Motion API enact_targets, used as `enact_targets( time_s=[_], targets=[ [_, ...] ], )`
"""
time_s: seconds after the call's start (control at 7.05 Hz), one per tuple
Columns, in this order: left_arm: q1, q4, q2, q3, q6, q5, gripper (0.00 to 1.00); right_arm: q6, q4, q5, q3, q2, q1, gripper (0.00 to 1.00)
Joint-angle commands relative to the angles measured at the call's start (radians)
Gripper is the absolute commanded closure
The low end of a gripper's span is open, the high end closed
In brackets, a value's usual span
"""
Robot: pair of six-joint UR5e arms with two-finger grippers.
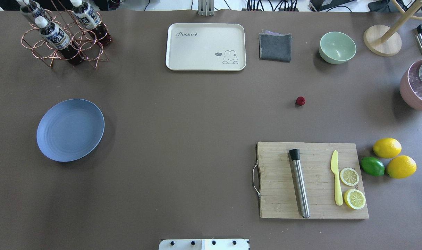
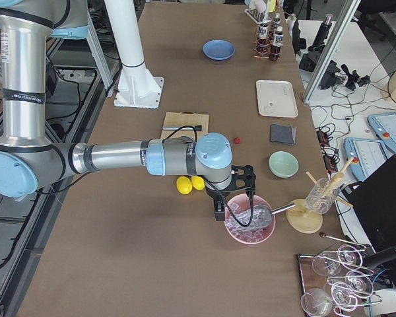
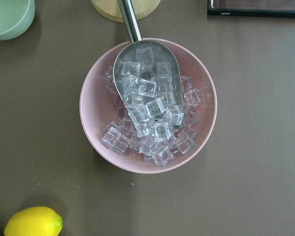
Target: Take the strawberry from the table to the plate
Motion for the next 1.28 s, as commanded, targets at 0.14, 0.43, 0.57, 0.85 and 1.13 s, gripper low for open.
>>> enact_targets(
  time_s=[0.14, 0.43, 0.57, 0.85, 1.13],
  targets=[
    [-0.002, 0.000, 0.002, -0.004, 0.001, -0.001, 0.02, -0.001, -0.001, 0.007, -0.001, -0.008, 0.002, 0.00],
    [-0.002, 0.003, 0.000, -0.002, 0.002, -0.001, 0.02, -0.002, -0.001, 0.007, 0.001, -0.009, 0.003, 0.00],
    [-0.002, 0.003, 0.002, 0.004, 0.002, -0.001, 0.02, -0.001, -0.001, 0.005, -0.004, -0.008, 0.003, 0.00],
    [-0.003, 0.001, 0.003, 0.002, 0.002, -0.001, 0.02, -0.002, -0.004, 0.004, -0.004, -0.011, 0.006, 0.00],
    [-0.003, 0.001, 0.003, 0.001, 0.002, -0.001, 0.02, -0.001, -0.007, 0.008, 0.002, -0.023, 0.018, 0.00]
  ],
)
